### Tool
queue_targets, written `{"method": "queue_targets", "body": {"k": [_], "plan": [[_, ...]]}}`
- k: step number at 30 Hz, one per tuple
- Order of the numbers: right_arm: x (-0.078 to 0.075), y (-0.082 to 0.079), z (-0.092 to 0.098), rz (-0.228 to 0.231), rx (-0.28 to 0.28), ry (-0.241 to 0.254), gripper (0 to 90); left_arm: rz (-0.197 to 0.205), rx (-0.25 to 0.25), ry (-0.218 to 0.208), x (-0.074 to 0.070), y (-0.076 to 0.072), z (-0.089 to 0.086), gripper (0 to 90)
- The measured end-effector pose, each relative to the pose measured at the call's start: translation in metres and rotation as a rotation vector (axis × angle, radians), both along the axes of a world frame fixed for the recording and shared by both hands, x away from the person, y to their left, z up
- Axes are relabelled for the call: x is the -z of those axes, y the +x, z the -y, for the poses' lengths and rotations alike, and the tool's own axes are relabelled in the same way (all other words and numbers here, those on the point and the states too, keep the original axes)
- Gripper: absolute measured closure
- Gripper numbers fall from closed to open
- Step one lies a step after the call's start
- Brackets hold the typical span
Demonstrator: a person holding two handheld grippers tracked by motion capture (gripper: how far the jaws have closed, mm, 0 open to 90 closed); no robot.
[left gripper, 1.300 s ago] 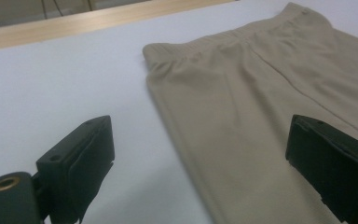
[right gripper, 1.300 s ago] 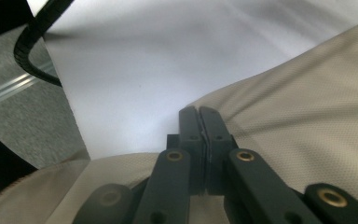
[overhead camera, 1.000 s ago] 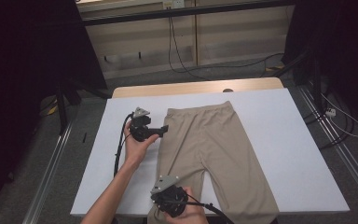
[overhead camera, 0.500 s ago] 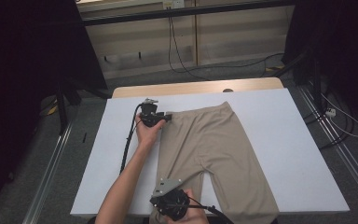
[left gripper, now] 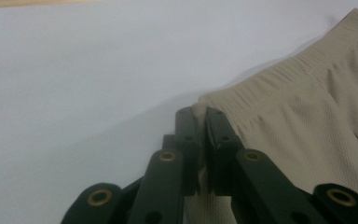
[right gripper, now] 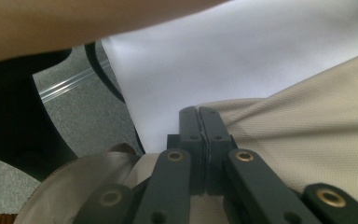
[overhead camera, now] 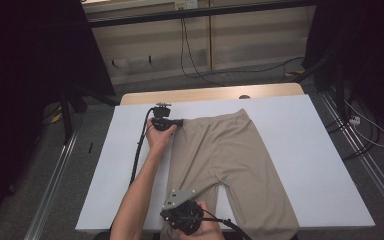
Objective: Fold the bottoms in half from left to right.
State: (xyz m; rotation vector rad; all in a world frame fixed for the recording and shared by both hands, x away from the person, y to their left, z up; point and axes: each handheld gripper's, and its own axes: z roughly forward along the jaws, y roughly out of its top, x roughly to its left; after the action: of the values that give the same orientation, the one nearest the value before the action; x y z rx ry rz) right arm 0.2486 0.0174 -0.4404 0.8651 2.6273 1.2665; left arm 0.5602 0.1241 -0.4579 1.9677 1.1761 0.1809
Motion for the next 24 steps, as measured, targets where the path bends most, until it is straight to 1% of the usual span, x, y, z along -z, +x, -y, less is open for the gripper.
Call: {"method": "queue_targets", "body": {"k": [2,4,5,6,7,8,9,11,12,15,18,19,20,24], "plan": [[0.000,0.000,0.000,0.000,0.001,0.007,89.9,0.007,-0.011,-0.009,-0.004,0.000,0.000,86.3],[-0.004,0.001,0.001,0.006,0.001,0.011,89.9,0.018,-0.020,-0.040,-0.010,0.000,-0.003,86.4],[-0.007,0.002,0.002,0.007,0.002,0.019,89.9,0.025,-0.027,-0.045,-0.014,0.000,-0.005,86.4],[-0.007,0.002,0.002,0.007,0.002,0.019,89.9,0.037,-0.032,-0.041,-0.019,0.000,-0.006,86.4],[-0.009,0.003,0.002,0.014,0.006,0.030,89.9,0.048,-0.037,-0.039,-0.023,0.000,-0.008,86.4],[-0.012,0.003,0.003,0.014,0.007,0.036,89.9,0.049,-0.040,-0.040,-0.027,0.001,-0.010,86.5],[-0.014,0.004,0.003,0.018,0.009,0.048,89.9,0.058,-0.045,-0.037,-0.031,0.001,-0.012,86.4],[-0.021,0.006,0.002,0.035,0.008,0.072,89.9,0.066,-0.058,-0.047,-0.037,0.002,-0.015,86.4],[-0.023,0.006,0.002,0.037,0.008,0.079,89.9,0.070,-0.059,-0.042,-0.040,0.002,-0.016,86.4],[-0.028,0.007,0.001,0.043,0.005,0.095,89.9,0.075,-0.065,-0.049,-0.046,0.003,-0.021,86.4],[-0.035,0.008,0.001,0.048,-0.001,0.114,89.9,0.069,-0.079,-0.065,-0.048,0.003,-0.028,86.4],[-0.040,0.008,0.001,0.059,-0.007,0.123,89.9,0.068,-0.083,-0.061,-0.049,0.003,-0.030,86.3],[-0.040,0.008,0.001,0.059,-0.007,0.123,89.9,0.068,-0.082,-0.064,-0.049,0.003,-0.032,86.3],[-0.048,0.007,0.000,0.071,-0.016,0.141,89.9,0.065,-0.081,-0.071,-0.056,0.000,-0.038,86.3]]}}
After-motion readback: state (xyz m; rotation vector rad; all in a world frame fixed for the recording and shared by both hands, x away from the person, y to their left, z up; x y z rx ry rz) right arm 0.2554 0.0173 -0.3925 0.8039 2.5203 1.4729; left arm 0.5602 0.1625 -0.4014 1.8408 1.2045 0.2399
